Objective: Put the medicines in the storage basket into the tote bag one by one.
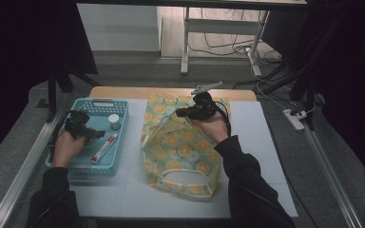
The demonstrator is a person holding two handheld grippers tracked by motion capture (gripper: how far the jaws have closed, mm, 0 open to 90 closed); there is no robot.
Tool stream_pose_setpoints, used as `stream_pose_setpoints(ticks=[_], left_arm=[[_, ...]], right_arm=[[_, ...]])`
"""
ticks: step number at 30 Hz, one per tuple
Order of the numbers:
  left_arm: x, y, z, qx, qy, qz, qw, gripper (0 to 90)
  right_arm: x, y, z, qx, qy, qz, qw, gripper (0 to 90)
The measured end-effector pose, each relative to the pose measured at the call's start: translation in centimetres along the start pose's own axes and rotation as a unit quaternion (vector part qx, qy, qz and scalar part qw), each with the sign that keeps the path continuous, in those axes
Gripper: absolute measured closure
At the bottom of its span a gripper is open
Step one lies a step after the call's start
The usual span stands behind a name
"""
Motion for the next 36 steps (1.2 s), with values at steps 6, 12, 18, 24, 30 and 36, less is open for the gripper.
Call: stream_pose_setpoints(ticks=[6, 12, 18, 24, 30, 36], left_arm=[[0.1, -0.3, -0.2, 0.011, 0.016, -0.023, 0.9996, 0.0], [-0.4, -0.4, -0.3, 0.044, 0.016, -0.053, 0.9975, 0.8], [-0.8, 0.0, -0.2, 0.084, 0.009, -0.038, 0.9957, 2.4], [-0.7, 0.4, -0.5, 0.108, 0.002, -0.031, 0.9937, 6.6], [-0.8, 0.7, -1.0, 0.139, -0.015, -0.01, 0.9901, 19.2], [-0.9, 0.7, -0.9, 0.142, -0.012, -0.007, 0.9898, 20.1]], right_arm=[[0.0, 0.0, -0.1, 0.001, -0.001, 0.0, 1.0, 90.0], [-0.2, 0.0, -0.3, 0.0, -0.002, -0.001, 1.0, 90.0], [-0.2, 0.1, -0.4, 0.001, -0.002, -0.002, 1.0, 90.0], [-0.2, 0.1, -0.5, 0.001, -0.003, -0.002, 1.0, 90.0], [-0.2, 0.0, -0.6, 0.001, -0.004, -0.001, 1.0, 90.0], [-0.3, 0.0, -0.7, 0.001, -0.005, -0.002, 1.0, 90.0]])
Point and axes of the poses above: each handheld gripper's, and its own axes: y roughly backward along the jaws, z roughly out of its top, x roughly to its left, the point moved 2 cm from there along -y, roughly forward along the jaws, and after that the axes turned 9 degrees about -z, right-handed, at the moved point
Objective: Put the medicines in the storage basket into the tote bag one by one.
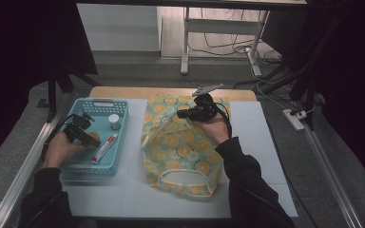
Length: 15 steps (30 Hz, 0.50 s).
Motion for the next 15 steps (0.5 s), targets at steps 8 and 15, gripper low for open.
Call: stream_pose_setpoints(ticks=[8, 15], left_arm=[[0.0, 0.6, 0.1, -0.028, 0.016, -0.009, 0.9994, 20.4], [-0.5, 1.8, 0.0, -0.066, 0.007, -0.014, 0.9977, 20.4]], right_arm=[[-0.2, 0.1, -0.1, -0.001, -0.002, -0.001, 1.0, 90.0], [-0.2, 0.2, -0.1, -0.003, -0.003, -0.001, 1.0, 90.0]])
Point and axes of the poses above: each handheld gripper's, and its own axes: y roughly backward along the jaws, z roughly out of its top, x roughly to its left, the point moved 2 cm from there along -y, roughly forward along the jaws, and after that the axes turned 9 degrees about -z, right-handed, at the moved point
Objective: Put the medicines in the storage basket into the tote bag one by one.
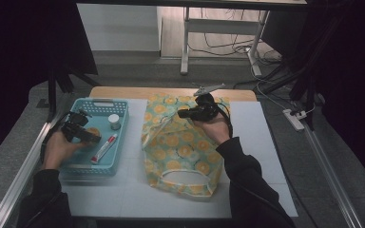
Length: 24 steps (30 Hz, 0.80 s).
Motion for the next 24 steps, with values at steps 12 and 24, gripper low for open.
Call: stream_pose_setpoints(ticks=[12, 24], left_arm=[[-2.8, 2.4, 0.2, -0.072, -0.049, -0.029, 0.9958, 20.4], [-6.9, 3.9, 0.9, -0.124, -0.095, -0.069, 0.9852, 20.4]], right_arm=[[-0.2, 0.1, -0.1, -0.005, -0.002, -0.004, 1.0, 90.0], [-0.5, 0.2, -0.2, -0.009, -0.004, -0.008, 0.9999, 90.0]])
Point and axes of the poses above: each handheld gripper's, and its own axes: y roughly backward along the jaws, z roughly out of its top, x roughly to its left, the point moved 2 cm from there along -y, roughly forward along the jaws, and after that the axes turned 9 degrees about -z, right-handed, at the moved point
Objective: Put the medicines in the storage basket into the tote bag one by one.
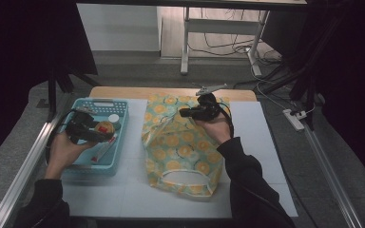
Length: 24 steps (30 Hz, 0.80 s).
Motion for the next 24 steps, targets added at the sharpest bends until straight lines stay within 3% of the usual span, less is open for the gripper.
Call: stream_pose_setpoints(ticks=[6, 14, 24], left_arm=[[-2.3, -0.4, 1.0, -0.015, -0.018, -0.025, 0.9994, 20.4], [-5.2, -1.4, 2.3, -0.014, -0.045, -0.051, 0.9976, 20.4], [-8.1, -2.7, 3.9, -0.014, -0.071, -0.089, 0.9934, 20.4]], right_arm=[[-0.3, 0.1, 0.0, -0.001, -0.001, -0.004, 1.0, 90.0], [-0.7, 0.2, -0.2, -0.002, -0.004, -0.009, 0.9999, 90.0], [-1.0, 0.0, -0.3, 0.0, -0.007, -0.014, 0.9999, 90.0]])
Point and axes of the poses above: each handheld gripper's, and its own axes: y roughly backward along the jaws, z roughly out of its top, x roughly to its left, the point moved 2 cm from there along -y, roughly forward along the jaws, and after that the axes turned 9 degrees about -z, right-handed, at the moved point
